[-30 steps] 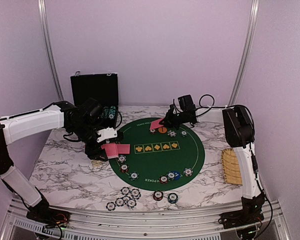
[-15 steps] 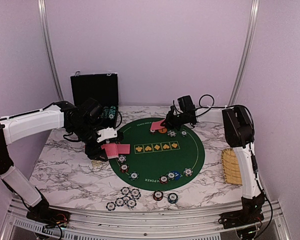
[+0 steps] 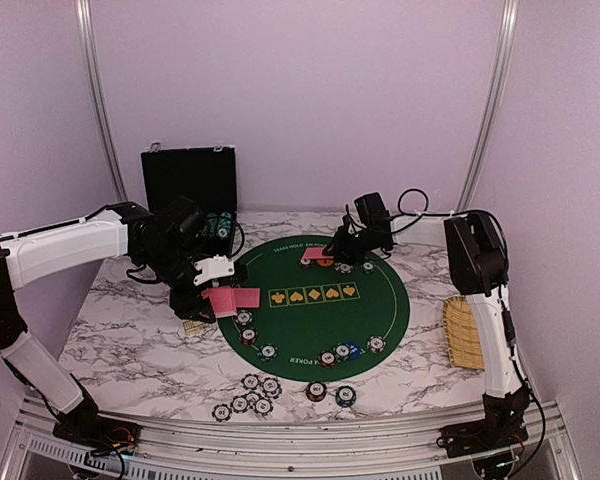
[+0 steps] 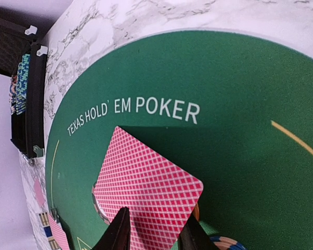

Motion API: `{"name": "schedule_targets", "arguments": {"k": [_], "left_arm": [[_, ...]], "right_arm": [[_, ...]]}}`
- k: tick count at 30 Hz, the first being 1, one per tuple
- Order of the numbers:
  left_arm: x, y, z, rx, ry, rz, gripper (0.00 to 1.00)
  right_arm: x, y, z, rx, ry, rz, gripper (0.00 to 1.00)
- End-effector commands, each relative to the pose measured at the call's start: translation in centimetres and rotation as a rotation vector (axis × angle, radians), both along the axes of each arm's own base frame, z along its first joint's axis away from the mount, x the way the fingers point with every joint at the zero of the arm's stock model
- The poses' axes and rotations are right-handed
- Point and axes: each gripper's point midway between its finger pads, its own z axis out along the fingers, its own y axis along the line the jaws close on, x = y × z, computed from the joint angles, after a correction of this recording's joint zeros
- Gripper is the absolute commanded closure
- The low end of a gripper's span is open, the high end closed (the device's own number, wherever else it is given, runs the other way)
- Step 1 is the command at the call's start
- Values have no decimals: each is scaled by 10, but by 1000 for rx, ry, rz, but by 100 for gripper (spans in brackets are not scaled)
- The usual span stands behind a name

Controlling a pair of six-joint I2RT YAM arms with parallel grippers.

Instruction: Distribute texas hold em gaming equipment

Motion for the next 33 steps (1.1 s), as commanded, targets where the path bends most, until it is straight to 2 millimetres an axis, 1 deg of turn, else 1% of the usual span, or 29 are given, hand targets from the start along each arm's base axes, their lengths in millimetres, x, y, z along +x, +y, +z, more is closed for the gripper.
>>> {"name": "schedule_targets", "arguments": {"k": [1, 3, 6, 11, 14, 16, 20, 21, 22, 24, 25, 28, 30, 33], "left_arm": [[-7, 3, 5, 0, 11, -12, 93], [-7, 3, 4, 1, 12, -12, 93], [-7, 2, 4, 1, 12, -12, 93], [-6, 2, 3, 3, 14, -12, 93], [-6, 2, 3, 2, 14, -10, 93], [-6, 2, 4, 2, 12, -10, 93], [-2, 1, 6, 4, 2, -1, 94], [0, 0, 7, 3, 1, 3, 94], [0, 0, 6, 3, 1, 5, 94], [1, -1, 7, 0, 1, 7, 94], [2, -2, 7, -1, 4, 8, 94], [3, -5, 11, -16, 4, 12, 94], [3, -6, 12, -20, 4, 16, 94], [4, -6, 12, -23, 6, 18, 94]], "right_arm": [[6, -10, 32, -44, -58, -19, 67], [6, -12, 38, -49, -69, -20, 64], [5, -16, 49, -65, -87, -28, 56], [2, -27, 65, -110, -111, -50, 49], [-6, -29, 82, -104, -145, -52, 45], [-17, -24, 94, -82, -165, -36, 39], [-57, 1, 111, -16, -190, 27, 23], [-73, 7, 107, 4, -175, 47, 20], [-85, 15, 112, 37, -179, 70, 17], [-112, 30, 115, 85, -170, 114, 14], [-125, 39, 122, 118, -174, 139, 13], [-165, 63, 130, 202, -161, 212, 10], [-188, 79, 137, 276, -150, 250, 9], [-222, 104, 142, 359, -126, 319, 8]]}}
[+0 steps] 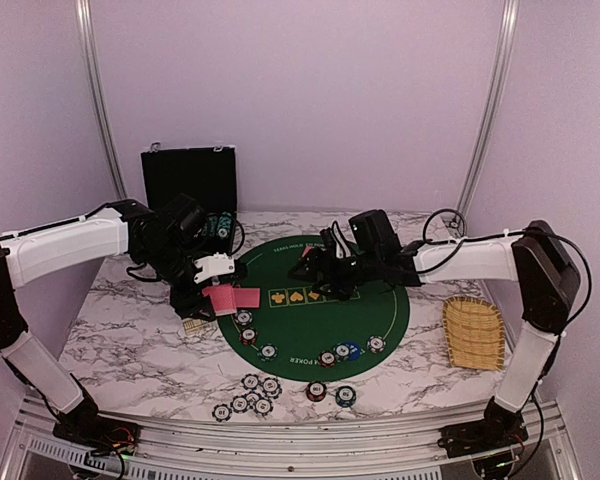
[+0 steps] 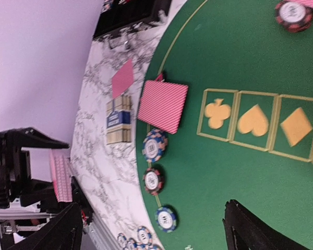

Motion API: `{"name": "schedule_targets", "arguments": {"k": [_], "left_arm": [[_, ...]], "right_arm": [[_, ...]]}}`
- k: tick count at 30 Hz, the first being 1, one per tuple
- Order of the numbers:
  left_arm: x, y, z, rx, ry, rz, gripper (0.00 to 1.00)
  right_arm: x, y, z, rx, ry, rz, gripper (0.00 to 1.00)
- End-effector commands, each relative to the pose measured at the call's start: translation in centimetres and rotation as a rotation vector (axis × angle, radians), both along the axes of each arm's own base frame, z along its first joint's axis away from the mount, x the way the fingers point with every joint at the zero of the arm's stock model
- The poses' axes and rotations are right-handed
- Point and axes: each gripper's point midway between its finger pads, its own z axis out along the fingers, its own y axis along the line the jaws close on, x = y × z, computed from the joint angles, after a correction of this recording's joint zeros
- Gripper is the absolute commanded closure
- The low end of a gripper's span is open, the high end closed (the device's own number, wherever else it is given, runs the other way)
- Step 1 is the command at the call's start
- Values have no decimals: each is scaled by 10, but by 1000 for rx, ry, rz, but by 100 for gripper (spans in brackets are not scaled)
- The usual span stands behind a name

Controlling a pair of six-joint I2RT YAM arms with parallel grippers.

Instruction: Distribute texas hold em gaming equipment

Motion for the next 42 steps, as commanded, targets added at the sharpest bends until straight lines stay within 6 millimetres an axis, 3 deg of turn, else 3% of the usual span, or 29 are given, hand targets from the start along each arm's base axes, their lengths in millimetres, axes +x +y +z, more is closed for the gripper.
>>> {"name": "schedule_targets", "arguments": {"k": [1, 6, 13, 42], "left_arm": [[2, -7, 10, -31, 5, 7, 94], [2, -10, 11, -45, 13, 13, 94], [3, -14, 17, -69, 13, 17, 94], [0, -19, 24, -103, 23, 8, 94]], "right_arm": [[-37, 45, 47, 223, -26, 105, 8], [-72, 89, 50, 305, 12, 208, 8], [-88, 129, 42, 337, 47, 280, 8], [-79, 183, 28, 430, 132, 319, 8]]}}
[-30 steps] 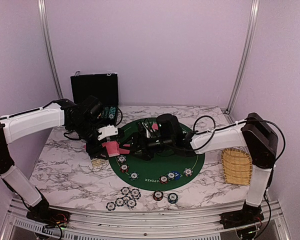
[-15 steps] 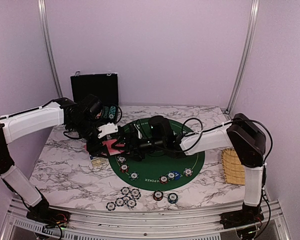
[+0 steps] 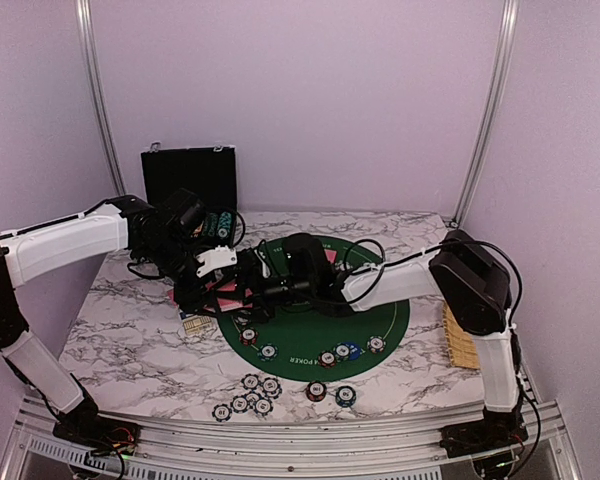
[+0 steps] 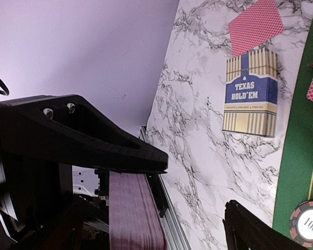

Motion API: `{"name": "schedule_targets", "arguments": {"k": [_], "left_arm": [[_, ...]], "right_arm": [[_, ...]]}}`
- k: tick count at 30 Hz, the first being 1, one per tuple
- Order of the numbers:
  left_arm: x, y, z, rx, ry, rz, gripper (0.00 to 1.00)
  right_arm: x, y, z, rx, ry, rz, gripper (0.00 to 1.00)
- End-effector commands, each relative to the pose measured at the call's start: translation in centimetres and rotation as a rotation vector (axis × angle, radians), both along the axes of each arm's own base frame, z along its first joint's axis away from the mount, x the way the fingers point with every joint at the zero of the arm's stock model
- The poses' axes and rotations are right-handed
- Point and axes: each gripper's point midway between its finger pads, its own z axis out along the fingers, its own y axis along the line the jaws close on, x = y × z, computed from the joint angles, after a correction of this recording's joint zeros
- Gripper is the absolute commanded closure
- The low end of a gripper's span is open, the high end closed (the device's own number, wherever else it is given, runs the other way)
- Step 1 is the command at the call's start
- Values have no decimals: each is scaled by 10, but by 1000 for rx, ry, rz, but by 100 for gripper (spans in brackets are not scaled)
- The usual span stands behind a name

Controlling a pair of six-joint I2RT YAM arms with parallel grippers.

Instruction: Distribute texas hold em gaming equipment

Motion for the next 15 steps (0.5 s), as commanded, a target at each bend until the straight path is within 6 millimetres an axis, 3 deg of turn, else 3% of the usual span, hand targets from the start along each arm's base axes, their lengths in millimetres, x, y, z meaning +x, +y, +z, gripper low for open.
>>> {"name": "schedule_targets", "arguments": {"k": [1, 8, 15], "left_arm": [[-1, -5, 12, -30, -9, -18, 94], [-2, -5, 14, -34, -12, -19, 94], [-2, -4, 15, -37, -17, -21, 94]], "right_arm": [[1, 15, 14, 66, -4, 10, 8], [3, 13, -3, 30, 31, 0, 13], [13, -2, -14, 14, 62, -43, 20]]}}
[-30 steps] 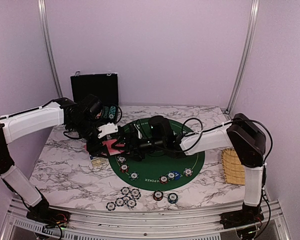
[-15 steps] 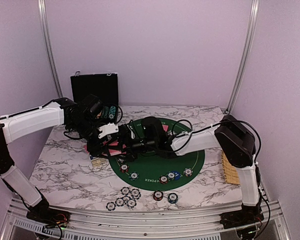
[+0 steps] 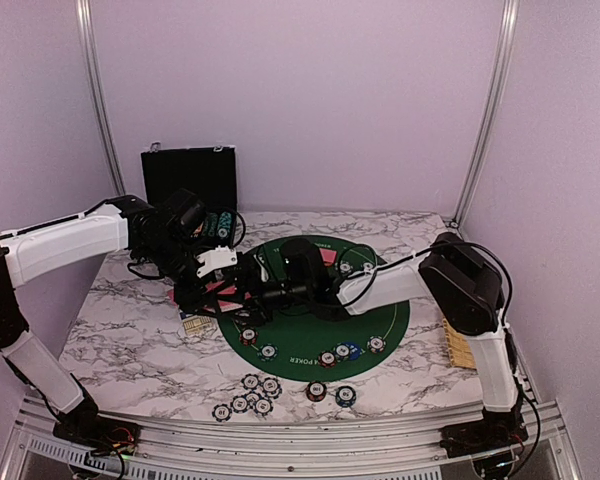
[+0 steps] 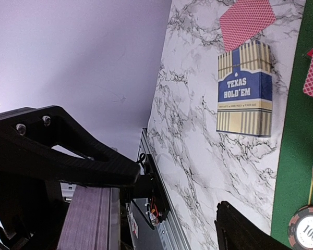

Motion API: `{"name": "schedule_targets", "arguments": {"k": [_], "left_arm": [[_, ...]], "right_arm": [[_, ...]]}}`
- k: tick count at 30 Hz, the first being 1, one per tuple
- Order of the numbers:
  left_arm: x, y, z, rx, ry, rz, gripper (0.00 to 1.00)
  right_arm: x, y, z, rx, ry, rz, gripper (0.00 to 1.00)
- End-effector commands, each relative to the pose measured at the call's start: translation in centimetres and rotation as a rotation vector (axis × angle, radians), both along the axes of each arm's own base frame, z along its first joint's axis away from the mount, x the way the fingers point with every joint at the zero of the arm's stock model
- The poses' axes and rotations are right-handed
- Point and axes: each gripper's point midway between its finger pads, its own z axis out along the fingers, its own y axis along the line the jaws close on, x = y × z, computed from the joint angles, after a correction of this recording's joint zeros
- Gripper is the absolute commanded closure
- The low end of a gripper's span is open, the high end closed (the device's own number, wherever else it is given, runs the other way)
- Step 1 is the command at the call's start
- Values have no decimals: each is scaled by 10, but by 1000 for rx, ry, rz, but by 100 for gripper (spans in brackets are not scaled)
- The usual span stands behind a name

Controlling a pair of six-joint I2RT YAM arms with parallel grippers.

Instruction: Distribute texas hold em gaming equipment

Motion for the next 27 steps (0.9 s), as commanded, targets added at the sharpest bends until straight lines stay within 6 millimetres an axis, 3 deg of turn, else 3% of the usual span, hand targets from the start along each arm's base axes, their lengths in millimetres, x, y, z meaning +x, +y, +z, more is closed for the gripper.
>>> {"name": "schedule_targets", "arguments": {"k": [1, 16, 27], "left_arm": [[-2, -4, 16, -38, -18, -22, 94], [-1, -4, 14, -29, -22, -24, 95], [-1, -1, 11, -13, -27, -24, 94]], "right_arm": [[8, -9, -1, 5, 8, -32, 20], [15, -34, 4, -34, -34, -65, 29], [11, -39, 20, -16, -61, -60, 49]]}}
